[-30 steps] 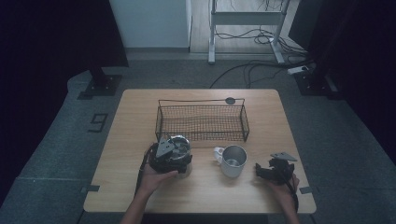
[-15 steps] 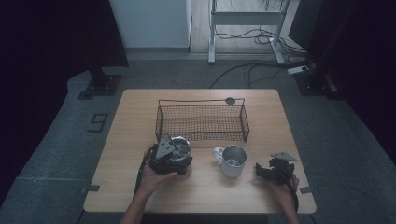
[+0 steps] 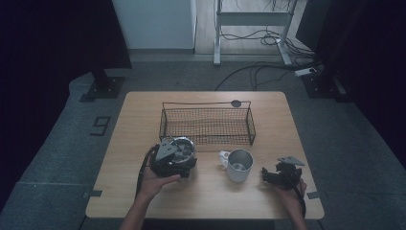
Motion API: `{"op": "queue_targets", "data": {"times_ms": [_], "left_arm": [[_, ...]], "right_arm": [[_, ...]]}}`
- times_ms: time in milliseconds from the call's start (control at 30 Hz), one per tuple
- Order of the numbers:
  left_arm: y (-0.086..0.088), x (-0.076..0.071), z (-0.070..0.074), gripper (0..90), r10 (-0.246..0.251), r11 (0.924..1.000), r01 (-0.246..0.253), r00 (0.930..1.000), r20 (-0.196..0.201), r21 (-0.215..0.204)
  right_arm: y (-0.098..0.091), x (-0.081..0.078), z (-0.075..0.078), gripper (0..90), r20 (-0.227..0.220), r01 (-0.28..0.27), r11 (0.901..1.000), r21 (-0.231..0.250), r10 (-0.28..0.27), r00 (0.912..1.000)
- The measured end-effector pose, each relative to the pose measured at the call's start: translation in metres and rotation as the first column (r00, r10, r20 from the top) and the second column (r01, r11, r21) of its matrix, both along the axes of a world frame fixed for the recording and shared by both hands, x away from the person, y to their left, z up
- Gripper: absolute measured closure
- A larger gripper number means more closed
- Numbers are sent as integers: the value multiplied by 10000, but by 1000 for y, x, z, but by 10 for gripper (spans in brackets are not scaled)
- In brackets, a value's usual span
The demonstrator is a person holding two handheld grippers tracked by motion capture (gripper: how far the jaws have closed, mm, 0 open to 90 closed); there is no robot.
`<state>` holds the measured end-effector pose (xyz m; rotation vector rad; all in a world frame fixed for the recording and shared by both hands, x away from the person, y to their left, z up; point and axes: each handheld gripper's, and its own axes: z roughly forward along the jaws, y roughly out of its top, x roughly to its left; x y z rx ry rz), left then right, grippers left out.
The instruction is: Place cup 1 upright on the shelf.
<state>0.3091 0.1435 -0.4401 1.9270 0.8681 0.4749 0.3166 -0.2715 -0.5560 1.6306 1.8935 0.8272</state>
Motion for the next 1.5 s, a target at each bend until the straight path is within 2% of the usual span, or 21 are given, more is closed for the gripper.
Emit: {"op": "queue_targets", "data": {"times_ms": [500,1333,1500], "left_arm": [[7,7,19,41,197,9997,-195,9997,121,-111],[0,26,45,41,134,9999,-134,9994,320,14],[-1,30,50,41,107,9999,-105,9995,309,-68]], "right_arm": [[0,0,0,64,19,31,10000,3,-31,10000],[0,0,0,64,28,36,10000,3,-36,10000],[0,0,0,64,27,38,10000,9,-38,10000]]}}
